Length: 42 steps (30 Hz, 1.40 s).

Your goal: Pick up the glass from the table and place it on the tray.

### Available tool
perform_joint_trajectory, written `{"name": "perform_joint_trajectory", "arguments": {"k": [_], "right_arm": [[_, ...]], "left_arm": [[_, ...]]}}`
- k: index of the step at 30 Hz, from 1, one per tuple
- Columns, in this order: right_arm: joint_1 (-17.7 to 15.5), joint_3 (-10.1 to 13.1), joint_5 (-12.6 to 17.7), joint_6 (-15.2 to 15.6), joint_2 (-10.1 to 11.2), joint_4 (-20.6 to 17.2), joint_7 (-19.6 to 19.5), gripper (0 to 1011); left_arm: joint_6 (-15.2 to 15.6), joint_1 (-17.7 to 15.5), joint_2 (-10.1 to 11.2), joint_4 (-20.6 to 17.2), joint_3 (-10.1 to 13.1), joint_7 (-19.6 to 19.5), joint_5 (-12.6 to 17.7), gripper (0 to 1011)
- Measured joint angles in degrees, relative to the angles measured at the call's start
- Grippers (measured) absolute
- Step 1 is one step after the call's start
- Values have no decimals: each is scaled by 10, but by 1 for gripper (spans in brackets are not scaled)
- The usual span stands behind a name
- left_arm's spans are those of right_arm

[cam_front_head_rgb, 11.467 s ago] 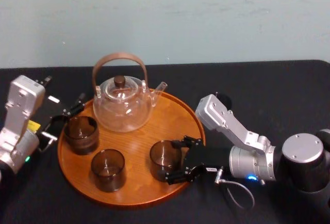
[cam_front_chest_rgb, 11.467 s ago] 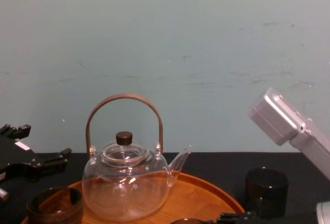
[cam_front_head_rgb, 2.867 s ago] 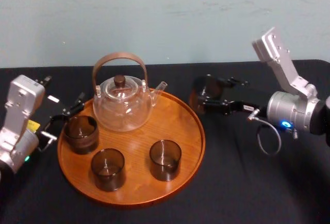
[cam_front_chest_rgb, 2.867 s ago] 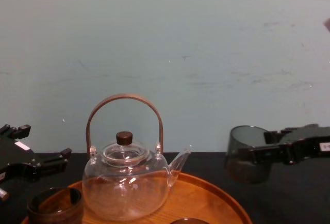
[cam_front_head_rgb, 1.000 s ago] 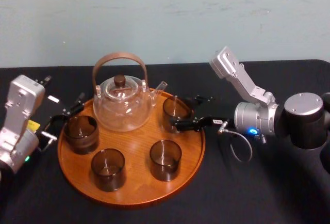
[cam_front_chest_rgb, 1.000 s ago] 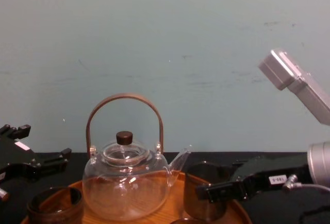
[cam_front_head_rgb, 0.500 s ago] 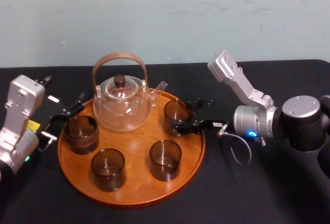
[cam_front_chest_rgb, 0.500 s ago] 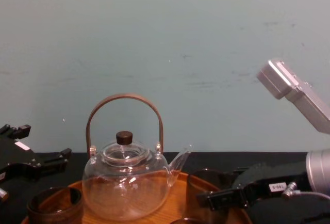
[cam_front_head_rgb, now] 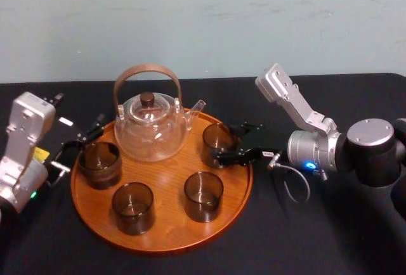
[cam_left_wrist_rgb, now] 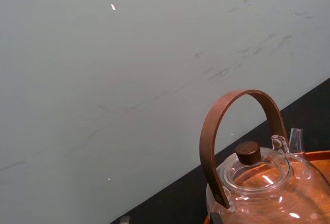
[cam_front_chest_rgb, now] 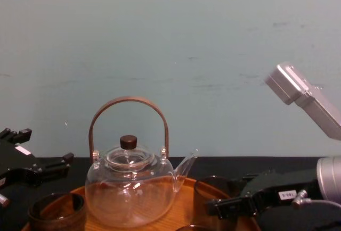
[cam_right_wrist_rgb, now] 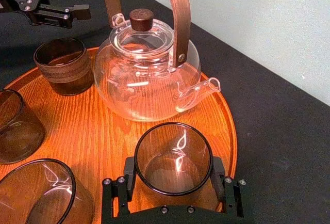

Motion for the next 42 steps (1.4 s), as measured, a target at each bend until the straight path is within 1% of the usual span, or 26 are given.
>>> {"name": "perform_joint_trajectory", "arguments": {"k": [2,6,7,8,28,33,42], "right_arm": [[0,0,0,0,0,0,0,889],[0,0,1,0,0,0,0,981],[0,0,1,0,0,0,0,981],[0,0,1,0,0,0,0,1002],[0,0,2,0,0,0,1,1002],[-9,7,9,1,12,-16,7,1002],[-42,28,26,5,50,-72,4,1003]], "left_arm": [[0,0,0,0,0,0,0,1001],[0,0,0,0,0,0,0,1001],[0,0,0,0,0,0,0,1001],[0,0,0,0,0,0,0,1001],[0,0,0,0,0,0,0,1001],[0,0,0,0,0,0,0,1001],[0,0,0,0,0,0,0,1001]]}}
